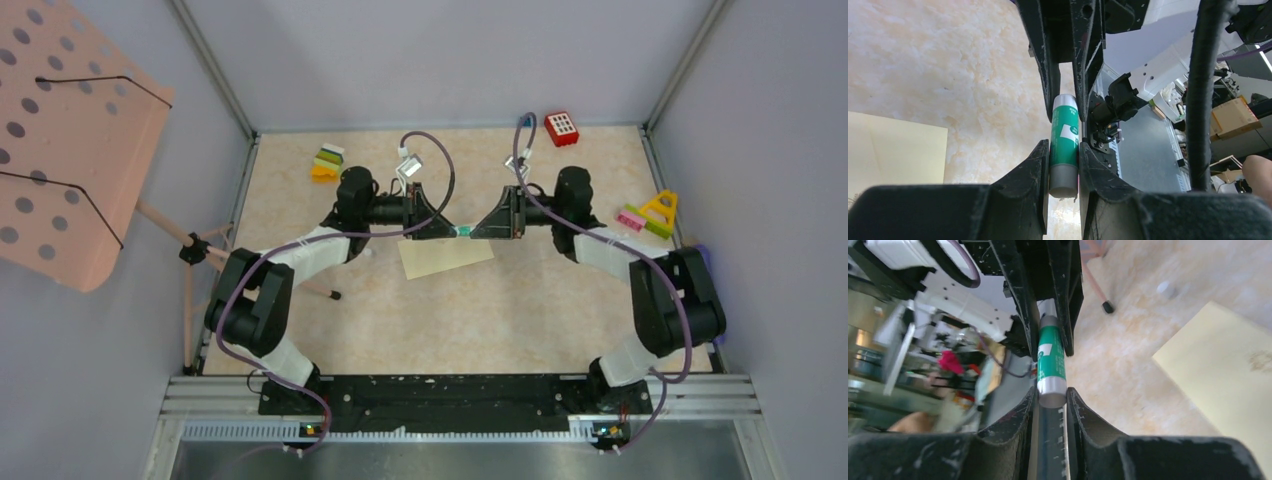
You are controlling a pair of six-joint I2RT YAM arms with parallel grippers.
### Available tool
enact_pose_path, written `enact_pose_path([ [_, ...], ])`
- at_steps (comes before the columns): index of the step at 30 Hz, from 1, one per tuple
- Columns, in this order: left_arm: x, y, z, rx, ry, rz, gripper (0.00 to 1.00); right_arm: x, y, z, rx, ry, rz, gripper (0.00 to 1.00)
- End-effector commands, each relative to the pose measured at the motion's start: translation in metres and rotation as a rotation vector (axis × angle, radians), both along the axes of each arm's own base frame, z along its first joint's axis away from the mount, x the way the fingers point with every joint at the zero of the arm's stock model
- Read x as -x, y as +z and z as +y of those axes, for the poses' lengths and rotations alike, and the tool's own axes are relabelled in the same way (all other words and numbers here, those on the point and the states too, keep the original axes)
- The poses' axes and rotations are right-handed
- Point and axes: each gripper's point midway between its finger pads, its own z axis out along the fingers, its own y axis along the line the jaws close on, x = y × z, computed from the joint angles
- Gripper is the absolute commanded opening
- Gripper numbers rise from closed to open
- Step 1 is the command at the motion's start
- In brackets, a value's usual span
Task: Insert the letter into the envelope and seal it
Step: Screw the solid glue.
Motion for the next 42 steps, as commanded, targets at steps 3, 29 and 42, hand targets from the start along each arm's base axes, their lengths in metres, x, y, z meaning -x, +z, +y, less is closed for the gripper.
enact_pose_path([
  [3,-0.002,0.0,-0.003,0.015,-0.004,-0.007,0.0,0.0,0.025,0.001,0.084,-0.063,-0.749,0.19],
  [29,0.003,0.009,-0.001,0.028,-0.015,-0.049,0.0,0.022,0.054,-0.014,-0.007,-0.093,-0.48,0.62],
  [42,0.004,0.01,-0.001,0.024,-0.016,-0.064,0.0,0.007,0.035,-0.007,-0.023,-0.11,-0.15,0.48],
])
